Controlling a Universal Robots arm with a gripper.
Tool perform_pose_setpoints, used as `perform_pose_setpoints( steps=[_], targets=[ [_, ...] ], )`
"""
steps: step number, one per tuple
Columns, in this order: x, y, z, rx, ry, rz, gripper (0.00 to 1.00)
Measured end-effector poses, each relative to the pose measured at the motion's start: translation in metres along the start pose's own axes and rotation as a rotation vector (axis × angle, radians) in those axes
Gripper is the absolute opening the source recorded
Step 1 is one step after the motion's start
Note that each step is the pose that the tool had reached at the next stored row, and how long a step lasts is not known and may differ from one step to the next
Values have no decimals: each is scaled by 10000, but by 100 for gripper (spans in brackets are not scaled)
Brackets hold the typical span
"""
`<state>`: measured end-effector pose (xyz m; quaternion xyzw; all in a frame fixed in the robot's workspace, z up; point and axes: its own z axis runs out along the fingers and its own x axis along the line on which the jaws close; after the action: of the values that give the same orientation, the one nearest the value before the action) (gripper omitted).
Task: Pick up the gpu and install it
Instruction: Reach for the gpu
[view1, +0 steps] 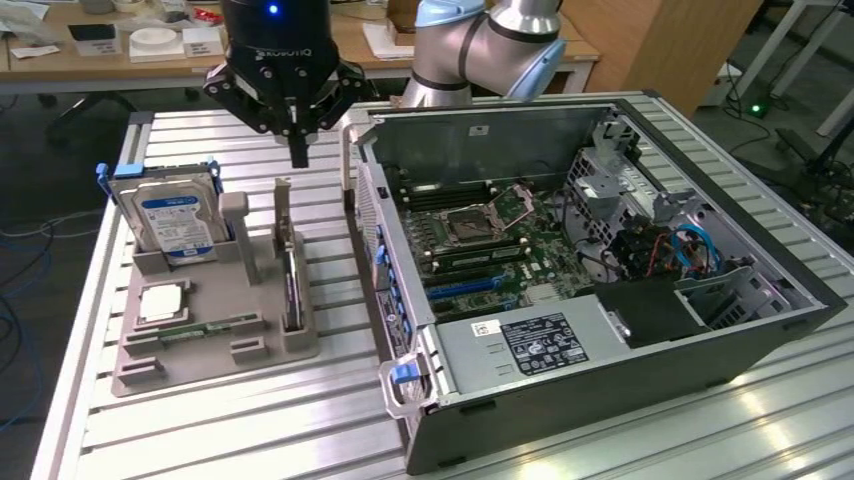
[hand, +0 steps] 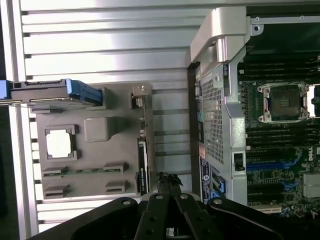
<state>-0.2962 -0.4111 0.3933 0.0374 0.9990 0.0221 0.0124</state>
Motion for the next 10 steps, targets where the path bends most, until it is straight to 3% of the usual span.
perform_pose_setpoints(
  steps=[10],
  targets=[
    [118,-18,-3,0,-1,0,10]
  ],
)
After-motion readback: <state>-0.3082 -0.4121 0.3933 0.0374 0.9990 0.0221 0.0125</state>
